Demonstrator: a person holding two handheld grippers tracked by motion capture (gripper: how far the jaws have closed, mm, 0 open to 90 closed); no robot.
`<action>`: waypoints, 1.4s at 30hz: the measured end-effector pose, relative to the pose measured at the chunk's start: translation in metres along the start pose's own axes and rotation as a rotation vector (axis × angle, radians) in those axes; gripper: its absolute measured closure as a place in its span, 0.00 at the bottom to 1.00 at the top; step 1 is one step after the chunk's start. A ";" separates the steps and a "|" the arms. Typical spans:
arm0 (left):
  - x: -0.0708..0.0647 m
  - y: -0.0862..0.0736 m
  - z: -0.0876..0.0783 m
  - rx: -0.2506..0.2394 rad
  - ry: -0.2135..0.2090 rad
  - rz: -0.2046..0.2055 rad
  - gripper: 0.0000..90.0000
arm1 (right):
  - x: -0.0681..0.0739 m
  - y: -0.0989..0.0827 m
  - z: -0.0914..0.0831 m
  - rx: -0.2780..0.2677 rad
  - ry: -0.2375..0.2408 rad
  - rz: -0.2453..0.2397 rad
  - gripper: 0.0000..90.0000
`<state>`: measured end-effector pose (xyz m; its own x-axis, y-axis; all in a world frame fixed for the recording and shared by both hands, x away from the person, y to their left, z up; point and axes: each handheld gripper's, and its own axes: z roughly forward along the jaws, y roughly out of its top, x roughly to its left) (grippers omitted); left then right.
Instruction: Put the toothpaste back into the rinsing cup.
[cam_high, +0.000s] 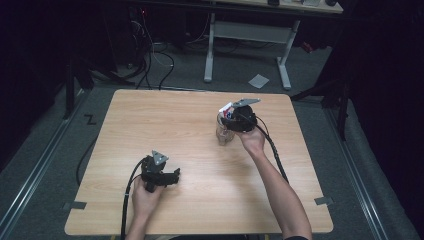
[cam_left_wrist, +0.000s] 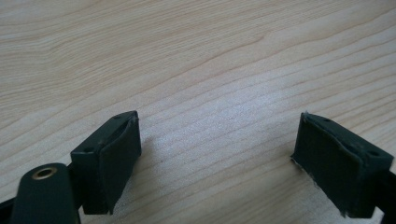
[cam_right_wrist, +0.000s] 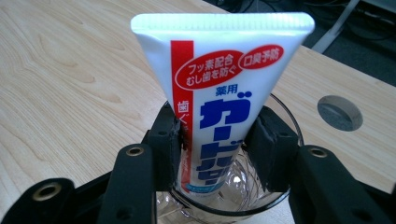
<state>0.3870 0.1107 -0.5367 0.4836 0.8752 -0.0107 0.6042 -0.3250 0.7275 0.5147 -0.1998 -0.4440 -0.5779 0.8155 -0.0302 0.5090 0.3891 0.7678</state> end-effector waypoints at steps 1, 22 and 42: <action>0.000 0.000 0.000 0.000 0.000 0.000 0.17 | 0.001 0.000 0.000 0.002 -0.005 -0.006 0.63; 0.000 0.000 0.000 0.000 0.000 0.000 0.17 | -0.001 -0.002 -0.004 0.000 -0.023 -0.005 0.50; 0.000 0.000 0.000 0.000 0.000 0.000 0.17 | -0.002 -0.003 -0.013 -0.024 0.033 0.043 0.40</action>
<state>0.3869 0.1107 -0.5367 0.4835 0.8753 -0.0103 0.6043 -0.3253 0.7273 0.5064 -0.2084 -0.4377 -0.5772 0.8163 0.0238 0.5182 0.3435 0.7832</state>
